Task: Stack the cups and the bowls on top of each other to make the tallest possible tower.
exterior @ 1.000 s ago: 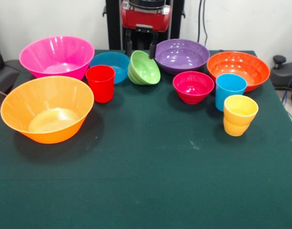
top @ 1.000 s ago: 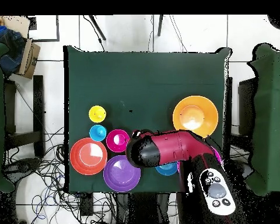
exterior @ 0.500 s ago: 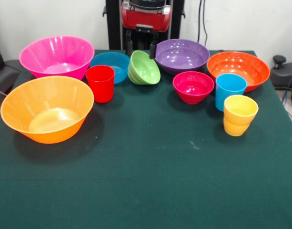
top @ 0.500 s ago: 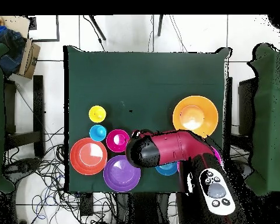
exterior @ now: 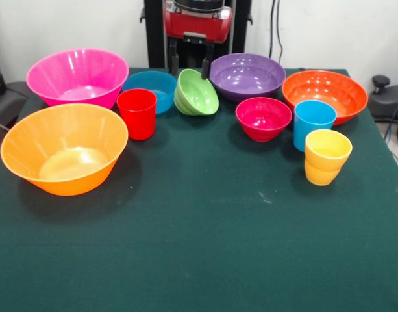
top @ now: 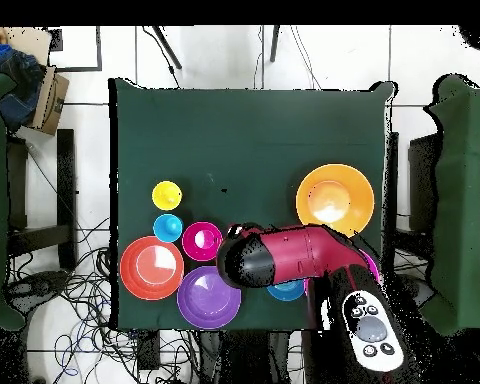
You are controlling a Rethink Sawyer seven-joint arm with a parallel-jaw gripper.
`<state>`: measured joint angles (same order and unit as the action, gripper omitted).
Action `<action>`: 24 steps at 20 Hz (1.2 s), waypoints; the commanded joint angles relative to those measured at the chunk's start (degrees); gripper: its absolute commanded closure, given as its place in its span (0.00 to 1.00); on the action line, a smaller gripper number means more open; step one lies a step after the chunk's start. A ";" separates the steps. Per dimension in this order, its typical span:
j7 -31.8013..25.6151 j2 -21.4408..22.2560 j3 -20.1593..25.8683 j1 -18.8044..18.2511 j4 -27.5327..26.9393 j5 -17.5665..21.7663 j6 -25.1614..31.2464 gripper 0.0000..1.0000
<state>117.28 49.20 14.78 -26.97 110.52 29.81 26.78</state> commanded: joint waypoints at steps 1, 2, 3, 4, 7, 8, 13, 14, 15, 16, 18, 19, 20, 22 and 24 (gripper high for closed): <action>5.81 -3.60 -0.41 2.25 0.31 -1.78 0.01 0.00; 5.85 -3.69 -0.62 2.35 0.31 -1.72 -0.21 0.00; 6.03 -3.74 -0.94 2.57 0.24 -1.77 -0.35 0.00; 6.20 -3.73 -1.12 2.62 0.49 -1.94 -0.47 0.00; 5.81 -3.65 -1.14 2.73 0.66 -2.26 -0.63 0.00; 5.69 -3.70 -1.07 2.70 0.72 -2.34 -0.78 0.00; 5.54 -3.78 -1.38 3.18 0.35 -2.59 -0.54 0.00; 5.48 -3.84 -1.43 3.23 0.25 -2.59 -0.55 0.00; 5.38 -3.87 -1.44 3.31 0.10 -2.65 -0.41 0.00; 5.27 -3.93 -1.37 3.42 -0.08 -2.74 -0.24 0.00; 5.31 -4.00 -1.34 3.49 -0.11 -2.88 -0.34 0.00; 5.29 -4.11 -1.35 3.50 -0.14 -2.84 -0.47 0.00; 5.15 -4.12 -1.31 3.48 -0.20 -2.84 -0.39 0.00; 4.97 -3.82 -1.23 3.57 -0.22 -3.03 0.14 0.00; 4.33 -2.83 -0.77 3.28 0.13 -3.66 1.27 0.00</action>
<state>117.28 48.99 13.73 -24.66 110.51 27.98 26.78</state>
